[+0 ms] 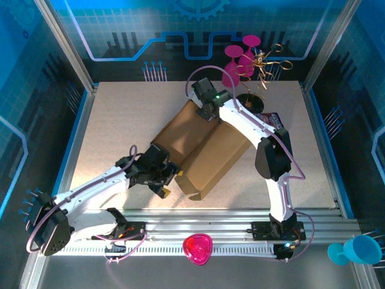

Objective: Fold the paper box

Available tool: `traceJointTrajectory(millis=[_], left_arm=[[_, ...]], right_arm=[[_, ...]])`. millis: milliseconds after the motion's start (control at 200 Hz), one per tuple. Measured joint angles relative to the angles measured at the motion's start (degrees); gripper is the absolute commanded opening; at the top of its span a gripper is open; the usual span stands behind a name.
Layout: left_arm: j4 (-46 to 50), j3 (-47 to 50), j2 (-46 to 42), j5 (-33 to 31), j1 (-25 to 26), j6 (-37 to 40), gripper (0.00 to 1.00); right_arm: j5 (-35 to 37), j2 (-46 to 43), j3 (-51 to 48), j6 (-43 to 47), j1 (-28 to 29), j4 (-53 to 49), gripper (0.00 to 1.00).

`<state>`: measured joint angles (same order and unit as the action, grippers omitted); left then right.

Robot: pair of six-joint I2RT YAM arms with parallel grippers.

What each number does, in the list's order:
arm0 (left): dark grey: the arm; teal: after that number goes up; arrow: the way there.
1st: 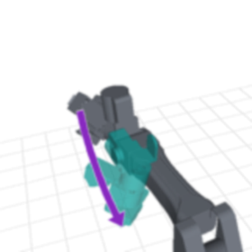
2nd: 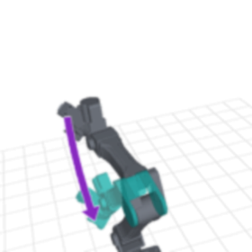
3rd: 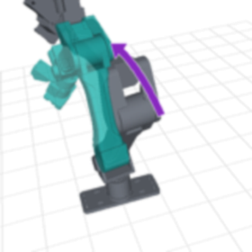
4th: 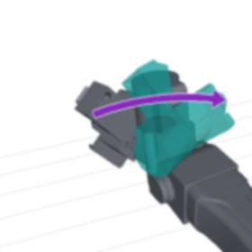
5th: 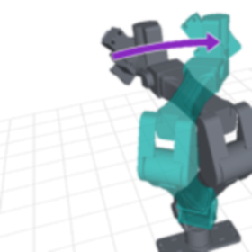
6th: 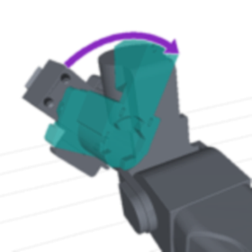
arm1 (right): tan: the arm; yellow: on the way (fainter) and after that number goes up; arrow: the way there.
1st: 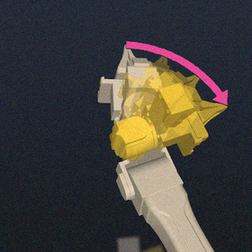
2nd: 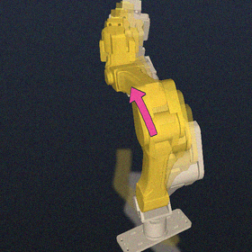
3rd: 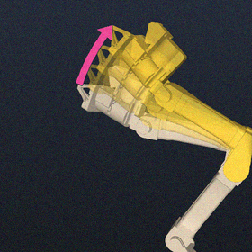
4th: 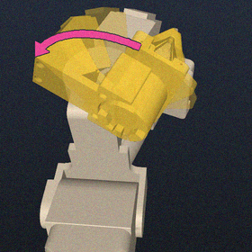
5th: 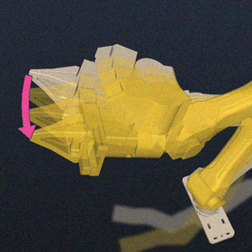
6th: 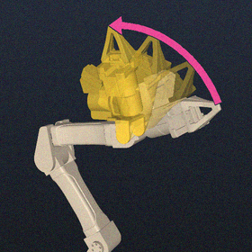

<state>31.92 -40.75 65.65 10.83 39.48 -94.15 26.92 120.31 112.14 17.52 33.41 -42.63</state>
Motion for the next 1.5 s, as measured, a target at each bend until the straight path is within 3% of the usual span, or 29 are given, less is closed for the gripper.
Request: traceJointTrajectory(millis=[165,260,345,455,470,580,660,740,846,931,1141,1246,1356,1501], left_arm=[[-10.64,3.04,4.15,0.04,2.05,-9.27,0.79],[-13.81,3.04,5.38,-0.07,2.75,-12.15,0.72],[-16.17,3.15,5.4,-0.39,3.04,-14.08,0.5],[-18.82,3.52,5.4,-1.2,3.08,-16.13,0.02],[-18.95,3.54,5.4,-1.38,3.06,-16.5,0.0],[-19.74,3.78,5.4,-1.99,3.34,-17.44,0.0],[-20.76,3.8,5.33,-3.15,3.32,-19.1,0.0],[-21.07,3.82,5.33,-4.42,2.95,-20.59,0.0],[-21.99,3.82,5.33,-5.49,2.69,-20.63,0.0],[-22.32,3.82,5.33,-6.12,2.67,-20.63,0.0],[-22.4,3.56,5.49,-6.99,2.29,-20.63,0.0],[-22.4,2.89,6.01,-6.99,2.14,-20.63,0.0],[-22.4,2.47,6.38,-6.99,2.01,-20.63,0.0],[-22.36,1.99,6.82,-6.97,1.92,-20.63,0.0]], right_arm=[[-0.44,0.87,0.04,-0.87,-0.22,-0.42,0.0],[-0.59,1.49,0.07,-1.2,-0.22,-0.52,0.0],[-0.7,1.86,0.11,-1.66,-0.31,-0.68,0.0],[-1.11,1.97,0.55,-2.21,-0.5,-1.49,0.0],[-1.14,2.01,0.83,-2.36,-0.55,-1.68,0.03],[-1.73,3.32,6.29,-4.55,-0.74,-4.92,0.57],[-2.23,5.01,13.99,-7.69,-0.74,-9.62,0.74],[-2.86,6.75,25.24,-13.46,-0.76,-15.89,0.8],[-3.43,6.12,37.07,-22.75,-0.74,-22.8,0.82],[-3.43,1.09,36.5,-31.5,-0.87,-26.82,0.81],[-5.05,-25.07,3.45,-52.78,-3.21,-28.55,0.63],[-8.22,-35.36,-10.43,-61.64,-4.74,-28.22,0.59],[-12.98,-41.51,-21.09,-68.52,-5.09,-26.4,0.51],[-18.25,-42.6,-31.47,-74.16,-5.09,-22.6,0.44]])
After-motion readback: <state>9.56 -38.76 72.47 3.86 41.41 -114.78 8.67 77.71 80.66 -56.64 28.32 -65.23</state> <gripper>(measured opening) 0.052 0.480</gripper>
